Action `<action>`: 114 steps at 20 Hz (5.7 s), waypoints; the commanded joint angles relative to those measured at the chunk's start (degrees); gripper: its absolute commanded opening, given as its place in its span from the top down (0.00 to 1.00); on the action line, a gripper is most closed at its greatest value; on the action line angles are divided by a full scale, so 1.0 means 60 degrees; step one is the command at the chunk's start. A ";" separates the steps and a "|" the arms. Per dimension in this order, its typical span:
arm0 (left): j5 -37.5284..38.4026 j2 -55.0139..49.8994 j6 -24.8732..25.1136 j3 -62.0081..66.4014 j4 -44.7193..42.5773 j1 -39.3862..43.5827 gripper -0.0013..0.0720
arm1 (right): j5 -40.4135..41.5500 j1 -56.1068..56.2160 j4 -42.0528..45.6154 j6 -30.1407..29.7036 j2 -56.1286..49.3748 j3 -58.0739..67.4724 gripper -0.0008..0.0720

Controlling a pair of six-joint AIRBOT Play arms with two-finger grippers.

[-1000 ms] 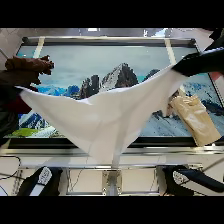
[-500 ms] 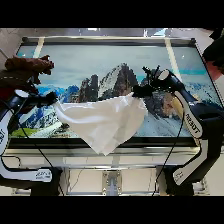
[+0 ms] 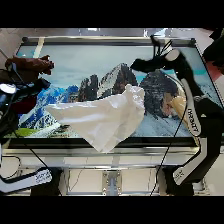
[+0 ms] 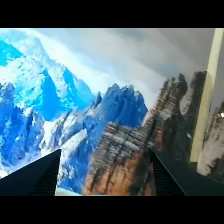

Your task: Fold the shirts.

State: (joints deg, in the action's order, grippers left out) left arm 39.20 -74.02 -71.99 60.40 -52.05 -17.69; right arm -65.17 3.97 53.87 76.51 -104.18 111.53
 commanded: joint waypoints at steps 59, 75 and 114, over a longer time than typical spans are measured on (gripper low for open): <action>0.1832 0.2499 -0.2364 -0.4047 -0.7887 1.2393 0.96 | -0.5380 -0.1308 0.2197 0.0120 0.2648 0.0590 0.46; 0.2962 0.4601 -0.5410 -0.3705 -1.0571 0.9945 0.97 | -0.0280 -0.1286 0.0721 -0.0277 0.2630 -0.9052 0.45; 0.1341 0.0790 -0.2426 0.2663 -1.3005 0.3282 0.97 | -0.4605 -0.0069 0.4626 -0.0510 0.5694 -0.4306 0.97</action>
State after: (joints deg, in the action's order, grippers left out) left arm 52.53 -60.51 -89.49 73.49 -128.88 7.77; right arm -92.97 3.60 75.83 71.64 -66.76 84.99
